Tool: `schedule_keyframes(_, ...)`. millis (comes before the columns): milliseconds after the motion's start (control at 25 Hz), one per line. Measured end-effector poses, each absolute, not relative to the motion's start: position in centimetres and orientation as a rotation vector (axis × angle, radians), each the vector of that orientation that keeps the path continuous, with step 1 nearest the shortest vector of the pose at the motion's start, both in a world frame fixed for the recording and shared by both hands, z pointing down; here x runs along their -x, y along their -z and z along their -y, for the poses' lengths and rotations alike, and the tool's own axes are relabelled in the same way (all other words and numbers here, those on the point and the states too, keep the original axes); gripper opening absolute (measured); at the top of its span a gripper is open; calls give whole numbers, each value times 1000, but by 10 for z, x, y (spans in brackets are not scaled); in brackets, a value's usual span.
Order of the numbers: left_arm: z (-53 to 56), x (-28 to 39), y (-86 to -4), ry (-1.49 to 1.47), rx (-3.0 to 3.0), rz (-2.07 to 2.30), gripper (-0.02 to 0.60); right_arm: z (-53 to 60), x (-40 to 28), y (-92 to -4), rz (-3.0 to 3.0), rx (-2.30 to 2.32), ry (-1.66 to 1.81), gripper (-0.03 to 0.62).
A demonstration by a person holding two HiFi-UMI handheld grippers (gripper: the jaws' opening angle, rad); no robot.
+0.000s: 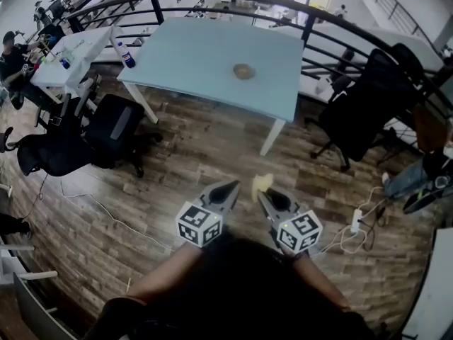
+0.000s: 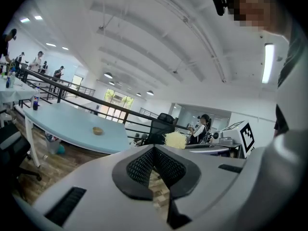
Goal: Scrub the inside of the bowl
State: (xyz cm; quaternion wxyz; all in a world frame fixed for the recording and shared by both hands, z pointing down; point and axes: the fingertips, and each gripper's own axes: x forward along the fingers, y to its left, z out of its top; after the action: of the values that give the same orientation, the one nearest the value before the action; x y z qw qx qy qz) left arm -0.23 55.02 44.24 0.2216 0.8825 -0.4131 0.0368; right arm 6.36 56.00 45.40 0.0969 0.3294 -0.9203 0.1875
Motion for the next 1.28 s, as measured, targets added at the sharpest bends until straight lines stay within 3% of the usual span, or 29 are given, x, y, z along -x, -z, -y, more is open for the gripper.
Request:
schedule_keyframes(720,-477,90,-441,-111,-2485,1071,-3,-484,32,-447,2698,-1039,-547,66)
schedule_keyframes(1280,-374,73,-454,-104,-2424,1168,-3,-380,13,-463,2715,-940,-534,66)
